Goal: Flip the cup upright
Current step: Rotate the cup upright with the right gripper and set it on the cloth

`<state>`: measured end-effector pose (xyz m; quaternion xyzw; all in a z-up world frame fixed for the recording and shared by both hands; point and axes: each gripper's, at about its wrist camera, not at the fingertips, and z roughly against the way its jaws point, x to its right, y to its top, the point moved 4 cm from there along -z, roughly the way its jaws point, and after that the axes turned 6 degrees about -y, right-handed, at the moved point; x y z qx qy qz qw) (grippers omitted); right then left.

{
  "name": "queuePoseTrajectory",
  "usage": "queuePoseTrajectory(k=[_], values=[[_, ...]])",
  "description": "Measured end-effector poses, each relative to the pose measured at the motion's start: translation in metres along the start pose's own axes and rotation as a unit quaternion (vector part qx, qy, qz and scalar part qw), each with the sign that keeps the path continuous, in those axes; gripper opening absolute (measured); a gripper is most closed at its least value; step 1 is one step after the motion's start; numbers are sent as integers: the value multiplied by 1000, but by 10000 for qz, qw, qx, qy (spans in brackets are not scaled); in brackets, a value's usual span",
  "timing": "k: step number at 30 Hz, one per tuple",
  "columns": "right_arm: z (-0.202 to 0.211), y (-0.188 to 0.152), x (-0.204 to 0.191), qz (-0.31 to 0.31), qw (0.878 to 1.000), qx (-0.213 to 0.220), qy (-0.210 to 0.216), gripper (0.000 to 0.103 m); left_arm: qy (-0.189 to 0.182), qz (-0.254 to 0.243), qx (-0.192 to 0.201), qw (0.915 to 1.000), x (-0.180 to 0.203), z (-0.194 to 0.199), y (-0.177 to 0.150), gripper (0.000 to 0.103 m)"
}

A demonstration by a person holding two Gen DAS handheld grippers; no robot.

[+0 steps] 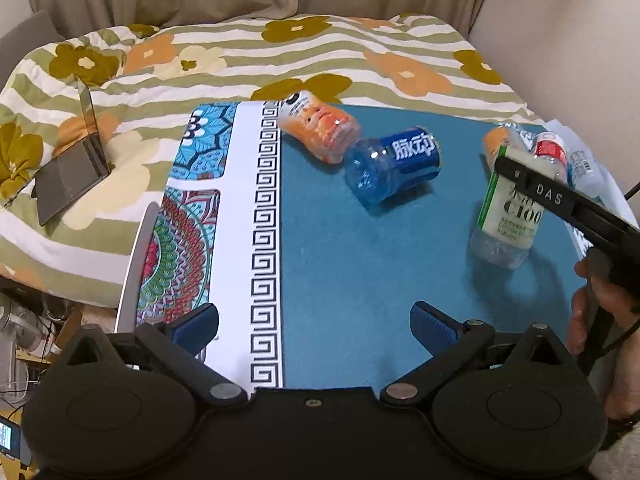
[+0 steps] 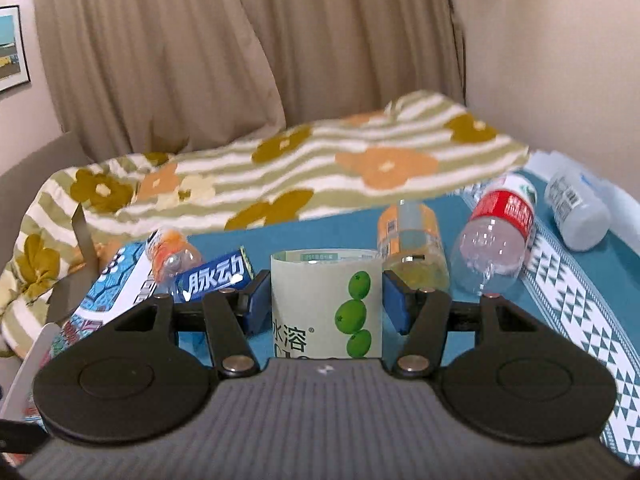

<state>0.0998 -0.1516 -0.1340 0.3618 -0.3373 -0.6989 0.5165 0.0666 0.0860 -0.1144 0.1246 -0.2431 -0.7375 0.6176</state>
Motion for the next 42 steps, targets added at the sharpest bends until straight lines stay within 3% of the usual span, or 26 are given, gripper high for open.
queuePoseTrajectory(k=[6,13,20,27,35,38,39,42], values=[[-4,-12,-8,238,9990,377,-70,74,-79,-93,-12,9999,1,-5,-5,103],[14,-22,-13,556,9977,379,-53,75,-269,-246,-16,9993,11,-8,-7,103],[30,-23,-12,990,9949,-179,104,75,-365,-197,-7,9991,14,-7,-7,103],[24,-10,-10,939,9917,-870,127,76,-403,-150,12,9991,20,-3,-4,103],[25,-12,-20,1206,9879,-974,70,78,-403,-83,42,9991,24,1,-4,103],[23,-13,-20,1189,9871,-1073,56,93,-379,-63,40,9993,24,1,-5,103],[23,-13,-20,1161,9873,-1085,20,103,-371,-55,37,9993,24,1,-5,103],[23,-13,-17,1112,9885,-1022,-70,103,-348,-42,36,9994,25,2,-7,103]])
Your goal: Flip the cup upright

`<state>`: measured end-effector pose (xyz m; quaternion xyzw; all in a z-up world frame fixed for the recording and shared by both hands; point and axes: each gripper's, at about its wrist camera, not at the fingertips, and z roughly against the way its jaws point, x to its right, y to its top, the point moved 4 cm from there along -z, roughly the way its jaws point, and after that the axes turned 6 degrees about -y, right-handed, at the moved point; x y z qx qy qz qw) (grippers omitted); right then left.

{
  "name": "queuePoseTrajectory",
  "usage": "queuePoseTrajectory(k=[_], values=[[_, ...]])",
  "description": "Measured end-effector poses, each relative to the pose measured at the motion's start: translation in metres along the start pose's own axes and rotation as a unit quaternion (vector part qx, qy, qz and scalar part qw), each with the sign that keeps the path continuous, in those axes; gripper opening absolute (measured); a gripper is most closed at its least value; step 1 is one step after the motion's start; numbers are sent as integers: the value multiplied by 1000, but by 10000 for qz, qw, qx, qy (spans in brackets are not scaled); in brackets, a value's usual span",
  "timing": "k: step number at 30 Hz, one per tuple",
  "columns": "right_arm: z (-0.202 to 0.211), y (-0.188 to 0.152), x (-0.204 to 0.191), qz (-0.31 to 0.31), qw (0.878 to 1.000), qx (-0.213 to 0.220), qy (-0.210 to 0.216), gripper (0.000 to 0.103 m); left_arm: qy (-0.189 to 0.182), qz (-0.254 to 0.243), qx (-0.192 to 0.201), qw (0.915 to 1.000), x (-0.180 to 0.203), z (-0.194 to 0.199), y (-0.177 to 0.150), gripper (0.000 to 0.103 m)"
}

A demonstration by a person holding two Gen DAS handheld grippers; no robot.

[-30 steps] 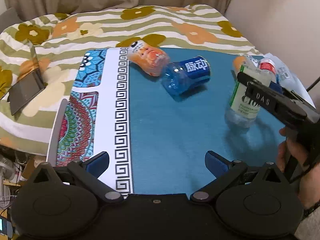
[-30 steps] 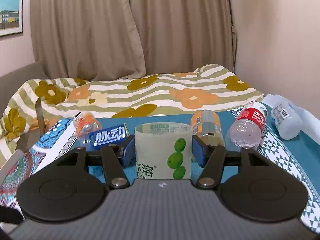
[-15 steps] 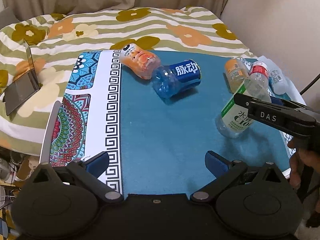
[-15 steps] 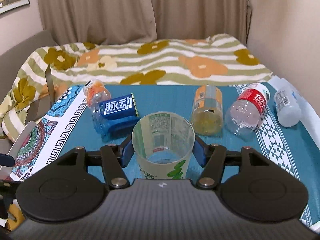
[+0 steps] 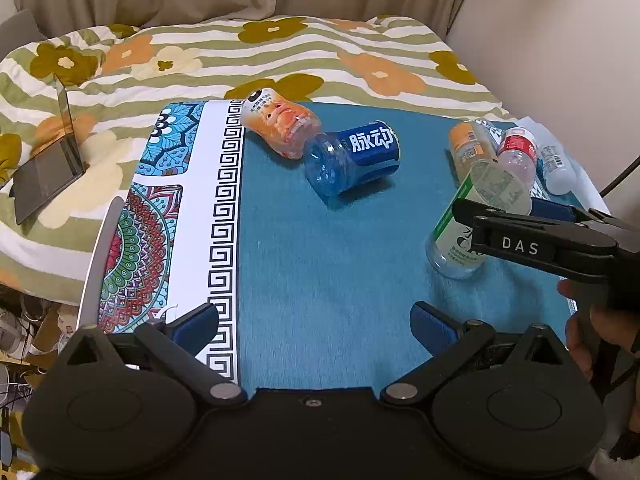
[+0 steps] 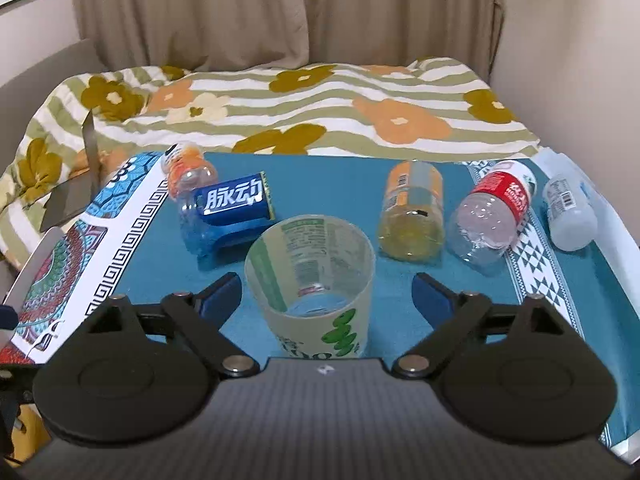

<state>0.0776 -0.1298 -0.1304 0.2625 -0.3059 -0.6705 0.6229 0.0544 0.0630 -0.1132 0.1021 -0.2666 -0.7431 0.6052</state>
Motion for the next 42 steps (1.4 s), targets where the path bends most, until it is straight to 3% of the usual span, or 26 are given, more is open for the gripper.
queuePoseTrajectory(k=[9,20,26,42], values=[[4,-1,9,-39,9991,-416,95,103,43,-11,105,9999,10,10,1,103],[85,24,52,222,9976,-653,-60,103,207,-108,733,9970,43,56,20,103],[107,22,82,251,9960,-796,-330,103,385,-169,1027,9938,62,66,22,103],[117,8,115,-90,9962,-801,-315,103,579,-295,1257,9899,89,71,13,103]])
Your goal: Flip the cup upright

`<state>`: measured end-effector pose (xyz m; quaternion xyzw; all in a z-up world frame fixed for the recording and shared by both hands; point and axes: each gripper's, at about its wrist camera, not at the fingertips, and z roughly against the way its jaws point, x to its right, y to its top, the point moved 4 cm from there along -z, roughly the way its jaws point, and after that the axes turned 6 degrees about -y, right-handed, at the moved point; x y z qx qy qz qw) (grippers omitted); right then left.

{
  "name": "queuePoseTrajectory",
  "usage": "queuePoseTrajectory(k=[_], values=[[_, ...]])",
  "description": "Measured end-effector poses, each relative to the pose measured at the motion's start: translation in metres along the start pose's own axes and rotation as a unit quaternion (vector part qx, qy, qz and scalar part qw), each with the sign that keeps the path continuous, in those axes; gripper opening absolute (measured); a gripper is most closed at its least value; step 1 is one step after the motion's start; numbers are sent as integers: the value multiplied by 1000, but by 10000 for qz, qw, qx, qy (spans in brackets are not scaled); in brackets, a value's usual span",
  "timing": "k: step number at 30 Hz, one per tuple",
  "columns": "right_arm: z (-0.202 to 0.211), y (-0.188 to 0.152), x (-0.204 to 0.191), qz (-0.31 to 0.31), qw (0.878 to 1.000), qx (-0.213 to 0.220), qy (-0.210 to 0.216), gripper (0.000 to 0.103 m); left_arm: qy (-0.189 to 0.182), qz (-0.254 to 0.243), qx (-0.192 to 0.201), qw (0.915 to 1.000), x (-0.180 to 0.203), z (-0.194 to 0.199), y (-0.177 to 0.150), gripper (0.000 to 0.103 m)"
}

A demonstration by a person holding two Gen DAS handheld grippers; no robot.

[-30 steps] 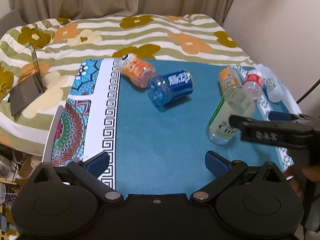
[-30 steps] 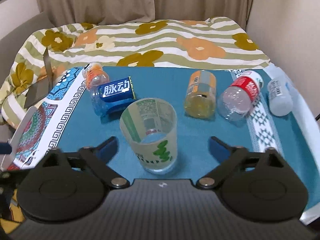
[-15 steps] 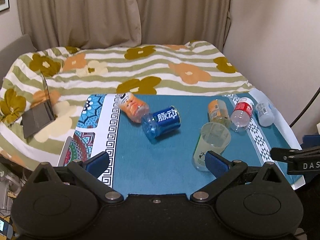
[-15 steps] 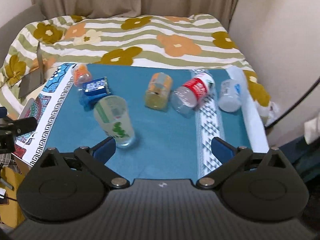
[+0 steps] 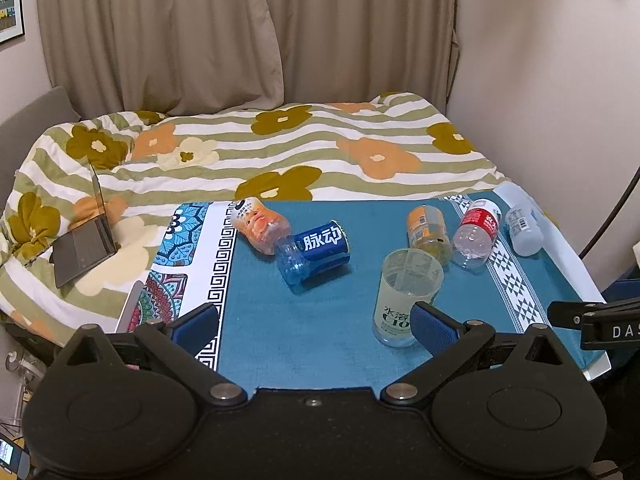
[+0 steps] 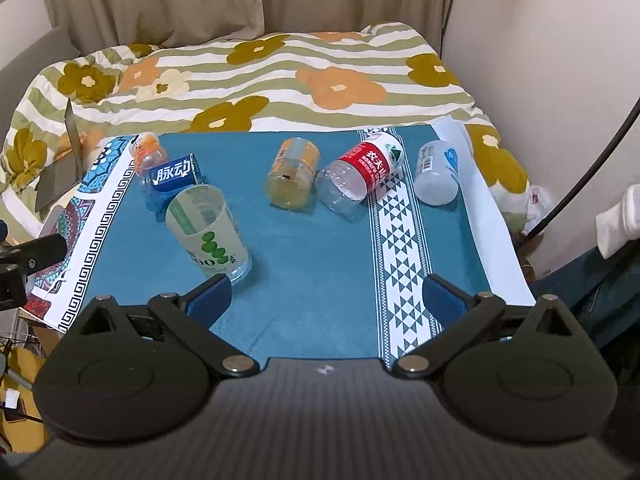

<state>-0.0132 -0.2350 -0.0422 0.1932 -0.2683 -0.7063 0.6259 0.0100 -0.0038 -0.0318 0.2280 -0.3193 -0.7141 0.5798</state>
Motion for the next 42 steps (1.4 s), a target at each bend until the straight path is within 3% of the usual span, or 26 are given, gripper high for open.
queuePoseTrajectory(k=[42], values=[[-2,0,6,-100,9999,-67,6,103,104,-8,62,9999,-4,2,3,103]])
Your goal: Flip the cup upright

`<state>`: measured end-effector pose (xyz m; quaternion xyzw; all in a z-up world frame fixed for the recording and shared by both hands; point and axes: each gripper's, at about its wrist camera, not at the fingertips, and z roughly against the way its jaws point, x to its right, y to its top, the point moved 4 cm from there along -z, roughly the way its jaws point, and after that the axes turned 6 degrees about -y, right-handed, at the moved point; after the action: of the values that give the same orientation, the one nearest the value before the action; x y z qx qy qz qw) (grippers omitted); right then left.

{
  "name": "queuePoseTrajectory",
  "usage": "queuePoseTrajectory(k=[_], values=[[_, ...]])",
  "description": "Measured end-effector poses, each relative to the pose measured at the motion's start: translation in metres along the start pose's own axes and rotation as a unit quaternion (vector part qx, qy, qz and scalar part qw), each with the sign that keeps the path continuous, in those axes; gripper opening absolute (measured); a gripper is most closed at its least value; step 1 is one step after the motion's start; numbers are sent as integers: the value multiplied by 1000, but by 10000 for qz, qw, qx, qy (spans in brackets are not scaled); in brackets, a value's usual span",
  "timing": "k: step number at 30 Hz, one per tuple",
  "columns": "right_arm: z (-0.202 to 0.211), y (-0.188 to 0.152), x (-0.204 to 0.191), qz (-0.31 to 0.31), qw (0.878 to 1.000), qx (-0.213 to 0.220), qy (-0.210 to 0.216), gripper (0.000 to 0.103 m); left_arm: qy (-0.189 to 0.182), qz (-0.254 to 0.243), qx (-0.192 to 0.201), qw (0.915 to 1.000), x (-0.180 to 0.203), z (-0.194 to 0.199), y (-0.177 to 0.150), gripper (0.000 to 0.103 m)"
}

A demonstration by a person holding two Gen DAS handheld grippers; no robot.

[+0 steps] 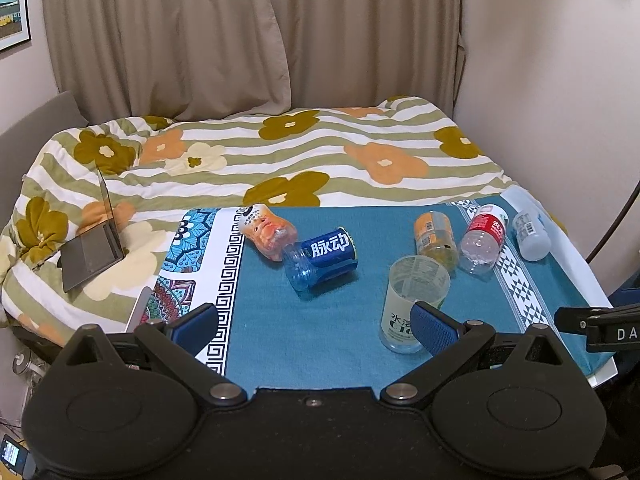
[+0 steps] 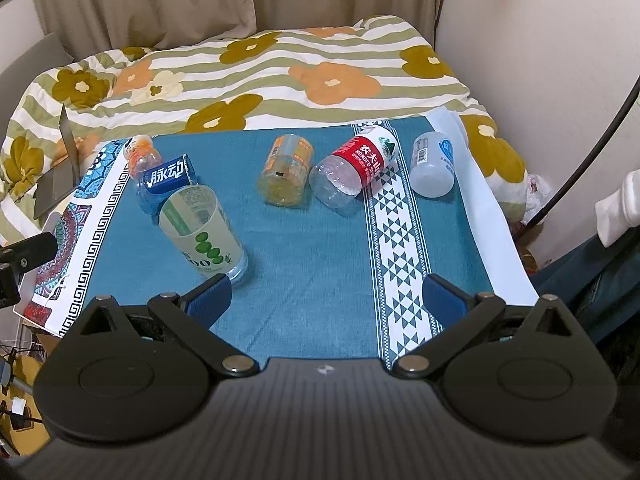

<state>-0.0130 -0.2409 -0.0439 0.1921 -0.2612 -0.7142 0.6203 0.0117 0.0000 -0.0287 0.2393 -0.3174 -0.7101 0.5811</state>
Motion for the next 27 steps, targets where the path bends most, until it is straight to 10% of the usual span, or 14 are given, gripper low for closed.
queuePoseTrajectory(k=[27], values=[[-6,-1,-4,53,10000,-32,75,103,131,201,-15,9997,-13,-9,4,103]])
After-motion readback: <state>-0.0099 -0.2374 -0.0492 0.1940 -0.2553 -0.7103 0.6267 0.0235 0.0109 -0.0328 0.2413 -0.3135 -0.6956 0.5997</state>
